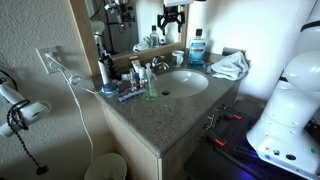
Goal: Take the cover off the bottle
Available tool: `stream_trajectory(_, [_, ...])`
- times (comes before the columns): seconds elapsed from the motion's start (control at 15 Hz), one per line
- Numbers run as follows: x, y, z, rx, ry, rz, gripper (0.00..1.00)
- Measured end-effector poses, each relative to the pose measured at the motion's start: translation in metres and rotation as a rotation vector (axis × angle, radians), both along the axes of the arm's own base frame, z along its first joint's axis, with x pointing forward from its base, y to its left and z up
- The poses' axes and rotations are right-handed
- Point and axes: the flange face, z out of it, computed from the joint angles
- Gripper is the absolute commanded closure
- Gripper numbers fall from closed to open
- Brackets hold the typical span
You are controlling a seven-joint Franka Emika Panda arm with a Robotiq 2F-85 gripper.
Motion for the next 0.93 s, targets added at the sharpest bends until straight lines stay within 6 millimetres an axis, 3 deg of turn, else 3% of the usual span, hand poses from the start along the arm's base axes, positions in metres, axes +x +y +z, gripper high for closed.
stream_trajectory(0.4, [0.009, -0.098, 0.002, -0.005, -0.059, -0.279, 0.0])
stream_trajectory(0.93, [-0.014, -0.188, -0.006, -0.015, -0.096, -0.574, 0.0])
